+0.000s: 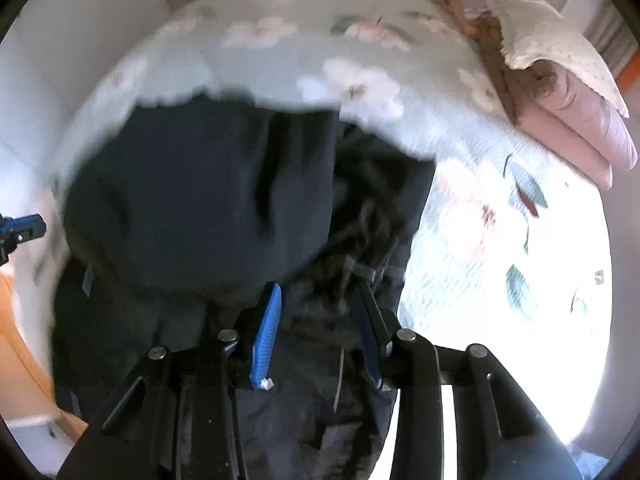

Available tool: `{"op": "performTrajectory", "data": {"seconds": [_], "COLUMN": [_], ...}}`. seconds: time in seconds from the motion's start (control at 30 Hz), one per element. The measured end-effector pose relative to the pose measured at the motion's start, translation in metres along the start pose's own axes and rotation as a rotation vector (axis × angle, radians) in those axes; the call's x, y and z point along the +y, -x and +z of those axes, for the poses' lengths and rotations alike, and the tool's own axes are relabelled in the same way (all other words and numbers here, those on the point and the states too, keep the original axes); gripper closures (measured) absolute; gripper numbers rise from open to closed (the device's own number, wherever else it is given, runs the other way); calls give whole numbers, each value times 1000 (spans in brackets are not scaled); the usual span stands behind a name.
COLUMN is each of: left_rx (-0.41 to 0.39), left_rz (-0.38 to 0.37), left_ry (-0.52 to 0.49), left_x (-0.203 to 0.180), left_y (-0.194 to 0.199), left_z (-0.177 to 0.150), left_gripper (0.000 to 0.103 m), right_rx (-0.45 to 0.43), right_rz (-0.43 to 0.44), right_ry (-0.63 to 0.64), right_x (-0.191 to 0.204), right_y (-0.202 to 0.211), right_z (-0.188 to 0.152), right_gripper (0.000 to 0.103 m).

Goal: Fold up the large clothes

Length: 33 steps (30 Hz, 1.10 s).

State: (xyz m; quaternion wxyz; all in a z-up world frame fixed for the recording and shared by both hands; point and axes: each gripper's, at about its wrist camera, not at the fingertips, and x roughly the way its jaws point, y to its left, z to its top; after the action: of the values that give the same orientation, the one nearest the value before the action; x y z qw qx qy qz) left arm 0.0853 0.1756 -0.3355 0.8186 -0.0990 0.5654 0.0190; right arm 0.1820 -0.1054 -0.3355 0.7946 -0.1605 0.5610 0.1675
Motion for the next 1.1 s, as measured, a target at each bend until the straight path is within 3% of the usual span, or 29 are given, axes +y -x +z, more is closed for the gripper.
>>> {"op": "performTrajectory", "data": {"seconds": [0.07, 0.13, 0.27, 0.33, 0.43, 0.53, 0.6, 0.67, 0.73, 0.9, 1.0, 1.1], "left_rx": [-49, -87, -87, -43, 92, 230, 235, 174, 156, 116, 71, 95], "left_rz": [-65, -145, -325, -324, -347, -306, -325, -315, -301, -328, -332, -265], "left_ry": [10, 22, 58, 65, 85, 114, 191, 192, 158, 87, 64, 19], "left_x": [-4, -14, -30, -35, -27, -15, -7, -10, -15, -21, -24, -31], "left_y": [12, 15, -6, -27, -79, -137, -168, -169, -165, -131, -104, -115], "left_z": [30, 58, 91, 89, 60, 15, -11, -16, -17, -21, -19, -21], "left_gripper": [77, 60, 58, 58, 58, 56, 56, 56, 56, 55, 55, 55], "right_rx": [-70, -118, -128, -82, 11, 133, 185, 130, 111, 62, -51, -105], "right_rz": [35, 81, 185, 212, 272, 237, 204, 159, 144, 149, 183, 98], "right_ry": [-39, -77, -130, -132, -95, -32, -15, 13, 11, -9, -34, -46], "right_x": [-1, 3, 23, 35, 54, 77, 90, 101, 107, 105, 96, 97], "right_y": [19, 29, 19, 0, -35, -91, -128, -137, -135, -106, -60, -49], "right_z": [29, 55, 92, 92, 67, 18, -8, -19, -18, -22, -27, -29], "right_gripper": [44, 41, 41, 41, 41, 41, 41, 31, 28, 32, 32, 32]}}
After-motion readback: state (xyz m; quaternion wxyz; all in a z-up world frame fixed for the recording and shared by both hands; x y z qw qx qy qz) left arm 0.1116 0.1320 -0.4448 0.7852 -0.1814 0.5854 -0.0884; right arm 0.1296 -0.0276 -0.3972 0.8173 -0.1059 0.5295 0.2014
